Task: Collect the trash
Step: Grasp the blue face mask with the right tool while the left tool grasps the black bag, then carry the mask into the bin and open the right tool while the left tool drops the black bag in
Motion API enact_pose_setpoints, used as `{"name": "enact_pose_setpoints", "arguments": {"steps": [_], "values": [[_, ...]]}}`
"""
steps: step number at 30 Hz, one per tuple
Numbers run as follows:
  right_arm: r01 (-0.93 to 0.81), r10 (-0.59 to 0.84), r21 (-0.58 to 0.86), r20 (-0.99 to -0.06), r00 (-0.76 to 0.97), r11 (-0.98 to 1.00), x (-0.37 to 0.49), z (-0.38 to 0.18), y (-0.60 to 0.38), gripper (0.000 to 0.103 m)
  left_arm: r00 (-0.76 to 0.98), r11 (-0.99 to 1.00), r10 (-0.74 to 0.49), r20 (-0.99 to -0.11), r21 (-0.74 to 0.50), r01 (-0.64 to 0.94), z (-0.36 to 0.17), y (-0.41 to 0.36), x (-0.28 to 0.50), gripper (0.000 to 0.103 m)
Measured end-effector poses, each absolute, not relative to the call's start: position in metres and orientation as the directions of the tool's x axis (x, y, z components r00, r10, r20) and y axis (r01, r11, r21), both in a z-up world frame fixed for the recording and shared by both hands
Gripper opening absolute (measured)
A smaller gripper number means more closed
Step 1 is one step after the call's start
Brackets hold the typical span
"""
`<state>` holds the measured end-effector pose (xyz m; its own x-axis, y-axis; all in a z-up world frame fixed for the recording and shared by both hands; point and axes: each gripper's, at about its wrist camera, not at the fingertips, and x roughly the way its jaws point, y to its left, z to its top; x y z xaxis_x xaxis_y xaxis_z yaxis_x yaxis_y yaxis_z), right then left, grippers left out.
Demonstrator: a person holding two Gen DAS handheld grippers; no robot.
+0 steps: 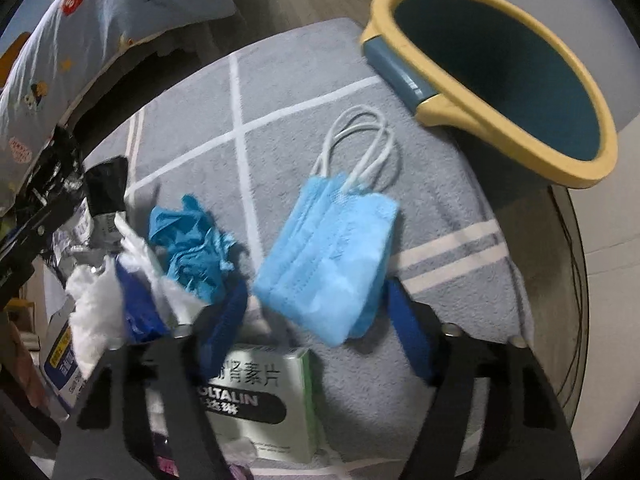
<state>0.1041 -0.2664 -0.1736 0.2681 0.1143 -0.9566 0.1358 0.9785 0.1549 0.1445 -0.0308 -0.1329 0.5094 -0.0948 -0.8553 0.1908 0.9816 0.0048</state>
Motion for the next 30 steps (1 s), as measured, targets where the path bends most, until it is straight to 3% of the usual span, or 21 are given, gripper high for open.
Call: {"name": "enact_pose_setpoints", "arguments": {"steps": [6,14,21,30], "values": [[0.115,0.140,0.181,-0.944,0.297,0.977,0.104,-0.167,-0.259,0.039,0.537,0.974,-0.079,-0.840,0.051,0.222,-0.123,-0.032,0.142,0.058],[0.081,0.173,0.229,-0.886,0.431,0.970,0.112,-0.122,-0.268,0.038,0.626,0.978,-0.087,-0.775,0.054,0.204,-0.089,-0.028,0.135,0.055],[0.018,0.229,0.289,-0.794,0.563,0.957,0.120,-0.049,-0.279,0.038,0.698,0.983,-0.084,-0.711,0.055,0.174,-0.054,-0.027,0.134,0.055],[-0.088,0.268,0.272,-0.750,0.604,0.958,0.150,0.009,-0.306,0.038,0.780,0.988,-0.091,-0.619,0.041,0.148,-0.011,-0.036,0.137,0.055]]}}
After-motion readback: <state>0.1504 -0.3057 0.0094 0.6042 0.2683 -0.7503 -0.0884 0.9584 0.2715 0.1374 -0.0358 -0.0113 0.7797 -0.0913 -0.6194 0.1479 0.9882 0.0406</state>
